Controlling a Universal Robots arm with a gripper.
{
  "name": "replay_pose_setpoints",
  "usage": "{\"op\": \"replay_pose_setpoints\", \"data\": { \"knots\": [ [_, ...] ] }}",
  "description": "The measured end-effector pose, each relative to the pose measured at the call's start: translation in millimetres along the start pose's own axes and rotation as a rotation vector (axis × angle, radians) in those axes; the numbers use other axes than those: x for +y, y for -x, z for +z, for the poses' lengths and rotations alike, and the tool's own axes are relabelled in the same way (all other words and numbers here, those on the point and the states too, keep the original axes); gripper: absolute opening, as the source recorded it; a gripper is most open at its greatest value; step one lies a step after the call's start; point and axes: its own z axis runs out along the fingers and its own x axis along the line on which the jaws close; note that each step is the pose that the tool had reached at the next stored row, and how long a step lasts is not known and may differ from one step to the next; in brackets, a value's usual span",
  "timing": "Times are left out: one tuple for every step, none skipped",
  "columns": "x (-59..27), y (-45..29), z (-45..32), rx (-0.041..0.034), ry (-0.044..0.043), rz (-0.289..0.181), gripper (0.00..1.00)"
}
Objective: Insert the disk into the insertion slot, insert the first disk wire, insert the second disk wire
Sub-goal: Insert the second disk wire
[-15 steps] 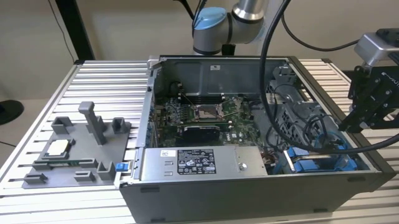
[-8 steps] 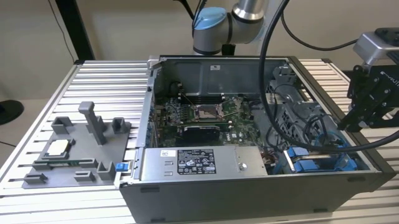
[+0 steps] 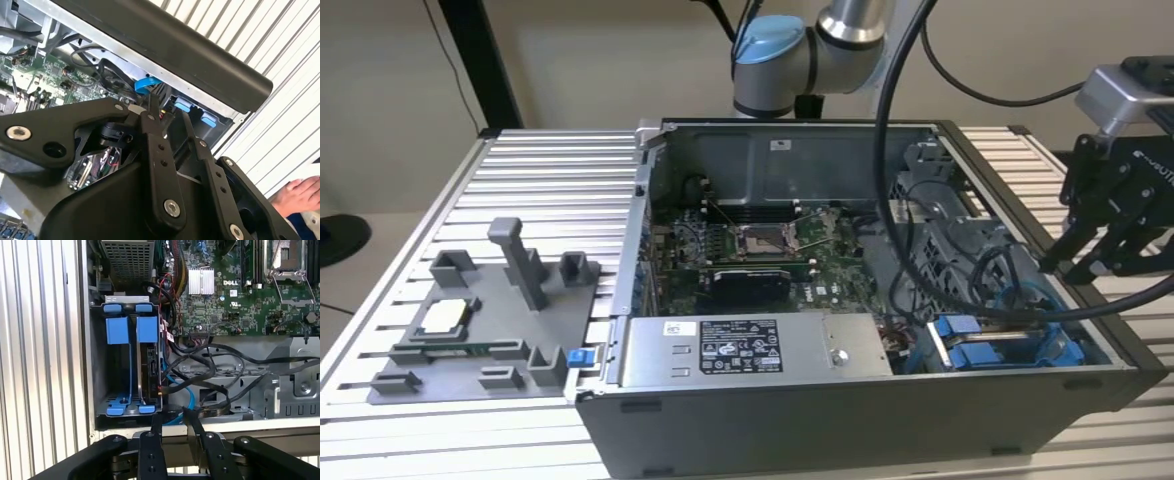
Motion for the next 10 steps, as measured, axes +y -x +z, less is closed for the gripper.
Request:
{"op": "replay_pose_setpoints", "data": {
  "knots": [
    [0.0, 0.1, -0.7, -0.0001, 0.0016, 0.000, 1.00],
    [0.0, 0.2, -1.7, -0.0001, 0.0029, 0.000, 1.00],
    [0.1, 0.3, -2.6, 0.0000, 0.0036, 0.000, 1.00],
    [0.1, 0.4, -3.5, 0.0000, 0.0046, 0.000, 1.00],
    [0.1, 0.4, -4.0, 0.0000, 0.0057, 0.000, 1.00],
    [0.1, 0.5, -3.9, -0.0001, 0.0062, 0.001, 1.00],
    [0.0, 0.8, -3.7, -0.0001, 0.0071, 0.001, 1.00],
    [-0.3, 0.8, -3.4, 0.0000, 0.0081, 0.001, 1.00],
    [-0.6, 0.9, -2.6, 0.0002, 0.0094, 0.001, 1.00],
    [-0.7, 1.6, -1.6, 0.0004, 0.0103, 0.001, 1.00]
  ]
}}
